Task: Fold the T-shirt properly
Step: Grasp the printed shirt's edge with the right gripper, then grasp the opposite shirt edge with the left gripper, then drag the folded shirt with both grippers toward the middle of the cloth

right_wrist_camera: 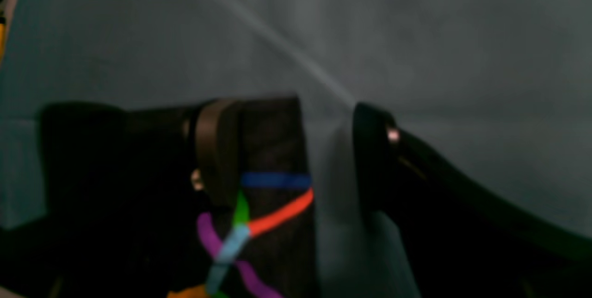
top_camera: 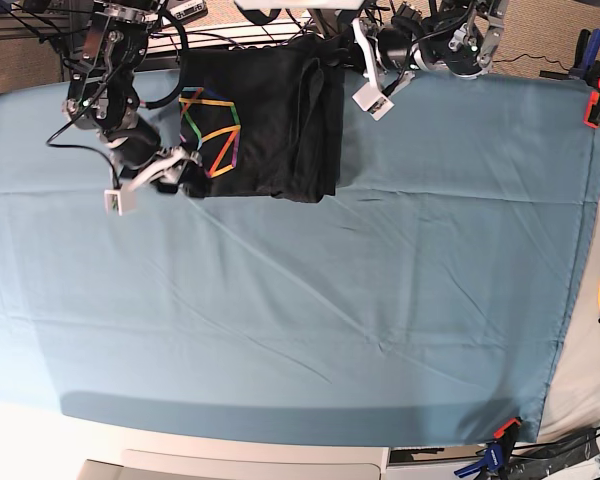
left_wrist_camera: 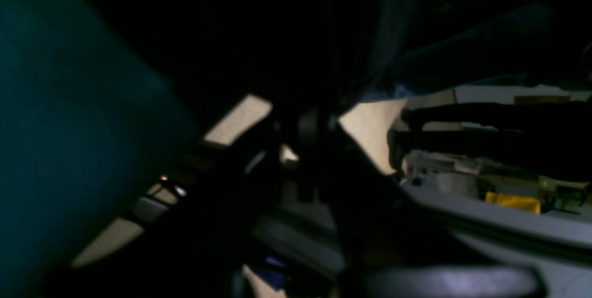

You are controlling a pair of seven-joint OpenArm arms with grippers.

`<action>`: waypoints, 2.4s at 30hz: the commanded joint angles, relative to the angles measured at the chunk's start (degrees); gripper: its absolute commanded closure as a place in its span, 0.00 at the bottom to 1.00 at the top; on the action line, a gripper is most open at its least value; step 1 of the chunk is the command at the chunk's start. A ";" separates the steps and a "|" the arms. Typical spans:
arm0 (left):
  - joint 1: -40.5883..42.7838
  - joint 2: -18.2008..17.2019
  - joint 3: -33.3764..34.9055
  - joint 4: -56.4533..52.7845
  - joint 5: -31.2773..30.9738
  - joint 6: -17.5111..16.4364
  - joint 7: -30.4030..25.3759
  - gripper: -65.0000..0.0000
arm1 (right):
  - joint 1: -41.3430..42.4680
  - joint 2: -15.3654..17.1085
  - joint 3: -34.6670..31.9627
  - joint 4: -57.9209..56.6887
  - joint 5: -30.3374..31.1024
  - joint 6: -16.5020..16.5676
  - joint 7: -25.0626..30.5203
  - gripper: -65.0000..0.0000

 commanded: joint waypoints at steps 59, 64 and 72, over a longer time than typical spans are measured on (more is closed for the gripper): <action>-12.22 -2.80 -0.11 3.82 9.97 3.08 0.17 1.00 | 1.29 -2.08 0.13 -1.95 7.04 5.92 -3.48 1.00; -17.05 -4.33 -0.11 1.64 10.10 3.08 -0.07 1.00 | -0.76 -2.05 0.13 -1.92 7.04 5.99 -4.50 1.00; -25.16 -5.03 0.02 -4.74 9.20 3.52 -1.11 1.00 | -5.42 -2.05 0.11 -0.31 10.01 8.70 -6.36 1.00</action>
